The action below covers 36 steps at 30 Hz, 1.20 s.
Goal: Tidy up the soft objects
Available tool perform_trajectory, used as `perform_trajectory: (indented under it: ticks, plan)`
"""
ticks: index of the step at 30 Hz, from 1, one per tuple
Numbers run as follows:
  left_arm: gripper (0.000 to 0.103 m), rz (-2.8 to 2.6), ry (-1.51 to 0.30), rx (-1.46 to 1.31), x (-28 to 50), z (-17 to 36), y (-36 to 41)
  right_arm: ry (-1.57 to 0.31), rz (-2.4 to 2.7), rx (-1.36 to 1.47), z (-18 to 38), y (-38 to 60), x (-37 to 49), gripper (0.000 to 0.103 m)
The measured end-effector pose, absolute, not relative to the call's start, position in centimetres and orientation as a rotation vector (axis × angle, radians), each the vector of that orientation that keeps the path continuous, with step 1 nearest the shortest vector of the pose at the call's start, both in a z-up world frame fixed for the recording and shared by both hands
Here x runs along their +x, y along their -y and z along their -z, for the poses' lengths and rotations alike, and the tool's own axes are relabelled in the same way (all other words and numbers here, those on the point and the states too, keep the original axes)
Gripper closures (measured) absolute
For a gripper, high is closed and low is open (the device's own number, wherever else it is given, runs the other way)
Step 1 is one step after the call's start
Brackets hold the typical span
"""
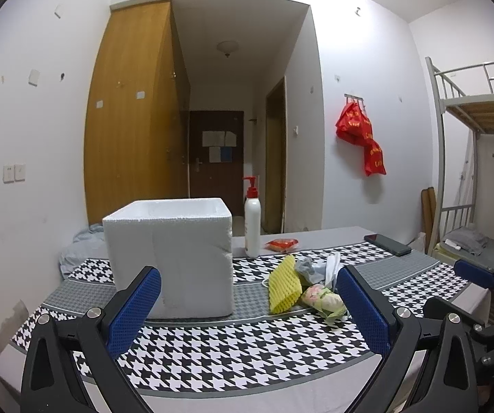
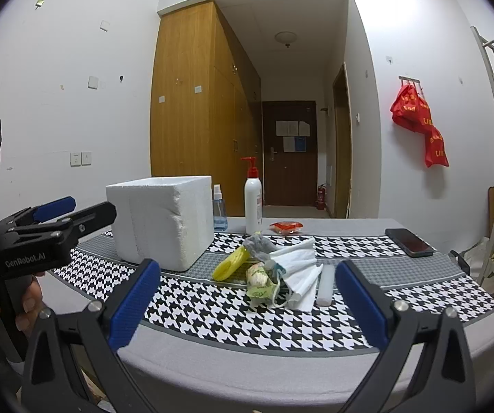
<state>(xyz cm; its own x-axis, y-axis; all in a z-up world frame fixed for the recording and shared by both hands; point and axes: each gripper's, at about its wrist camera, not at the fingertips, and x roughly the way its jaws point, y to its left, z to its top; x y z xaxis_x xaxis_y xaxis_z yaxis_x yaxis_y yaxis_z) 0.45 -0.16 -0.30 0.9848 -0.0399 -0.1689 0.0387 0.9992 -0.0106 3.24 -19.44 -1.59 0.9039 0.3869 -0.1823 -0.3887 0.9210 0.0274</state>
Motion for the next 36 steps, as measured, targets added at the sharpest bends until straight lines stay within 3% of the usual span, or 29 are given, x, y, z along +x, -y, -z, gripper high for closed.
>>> perform_trajectory:
  ticks: [36]
  plan:
    - [0.001, 0.018, -0.164, 0.025, 0.6, 0.29, 0.44, -0.192, -0.38, -0.009, 1.45, 19.66, 3.12, 0.0]
